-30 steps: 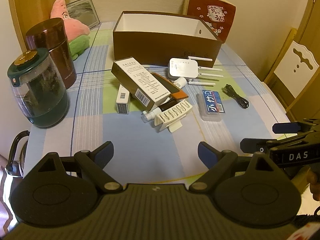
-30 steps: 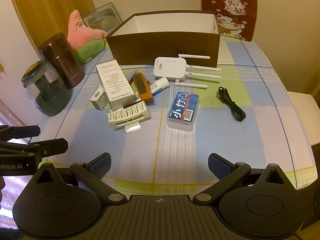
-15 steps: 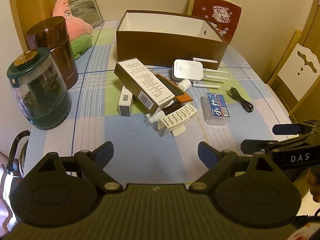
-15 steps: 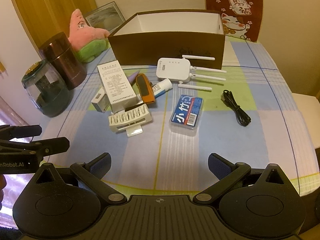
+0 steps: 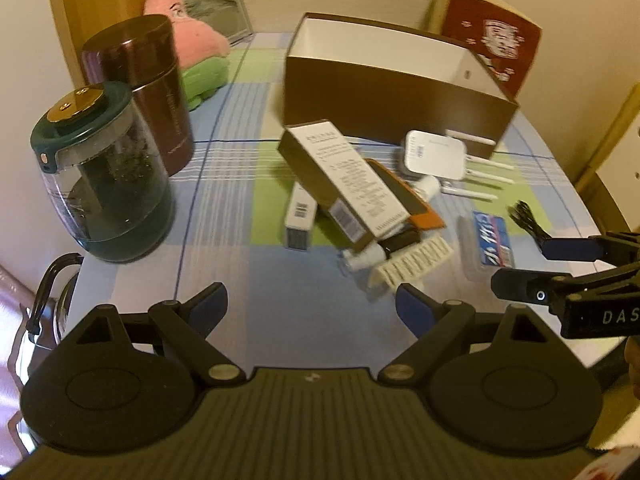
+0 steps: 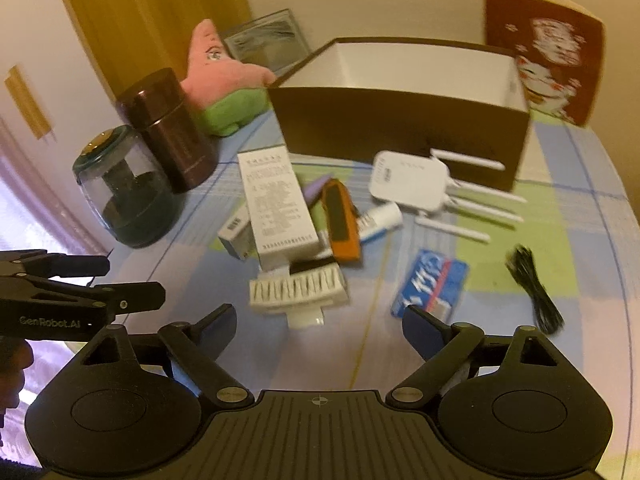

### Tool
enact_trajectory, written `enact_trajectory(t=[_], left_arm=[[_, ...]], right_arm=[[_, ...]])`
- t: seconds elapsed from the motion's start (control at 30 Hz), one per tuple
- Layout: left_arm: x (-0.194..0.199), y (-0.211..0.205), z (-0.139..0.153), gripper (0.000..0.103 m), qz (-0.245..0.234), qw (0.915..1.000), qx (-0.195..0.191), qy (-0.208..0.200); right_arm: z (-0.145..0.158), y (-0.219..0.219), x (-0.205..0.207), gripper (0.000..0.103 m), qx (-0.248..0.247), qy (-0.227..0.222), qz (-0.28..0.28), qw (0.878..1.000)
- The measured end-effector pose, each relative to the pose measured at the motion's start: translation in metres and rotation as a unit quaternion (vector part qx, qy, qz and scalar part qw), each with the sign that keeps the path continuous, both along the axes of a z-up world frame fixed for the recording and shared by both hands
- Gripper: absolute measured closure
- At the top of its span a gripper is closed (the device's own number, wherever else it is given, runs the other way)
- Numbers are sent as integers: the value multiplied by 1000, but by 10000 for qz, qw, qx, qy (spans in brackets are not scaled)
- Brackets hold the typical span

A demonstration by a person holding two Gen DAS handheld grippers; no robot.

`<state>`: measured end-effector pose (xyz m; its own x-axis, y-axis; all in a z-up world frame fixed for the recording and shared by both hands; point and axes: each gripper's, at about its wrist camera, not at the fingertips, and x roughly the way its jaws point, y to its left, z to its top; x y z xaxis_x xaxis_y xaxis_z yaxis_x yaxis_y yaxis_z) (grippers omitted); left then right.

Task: Organize rigid objects
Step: 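Move the left tool toward the white blister tray while the right tool approaches the white medicine box, then close the left tool on the blister tray while the right tool grips the white medicine box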

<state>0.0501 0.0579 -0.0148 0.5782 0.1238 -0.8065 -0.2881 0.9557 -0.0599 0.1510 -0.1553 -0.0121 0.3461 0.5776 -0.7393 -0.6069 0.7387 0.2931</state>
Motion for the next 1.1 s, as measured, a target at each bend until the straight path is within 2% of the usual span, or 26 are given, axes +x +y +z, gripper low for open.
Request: enact_trajectory(t=[0.27,0.5,0.73,1.1], left_arm=[[25,23,-15,14,363,9992,-109,87],[46,39,-29,15,653,9976,-115,180],[60,52,-41,17,931,9953,-79,272],[73,66,-57,18,1233,9914,37,443]], right_arm=[[-16,36,34,24,180,-106,624,9978],[-28,69,59,26,160,-189,1071,9939],[-41,90,80,27,122,-174,1323,9910],[-60,116,102,38,22,-157,1499,9886]])
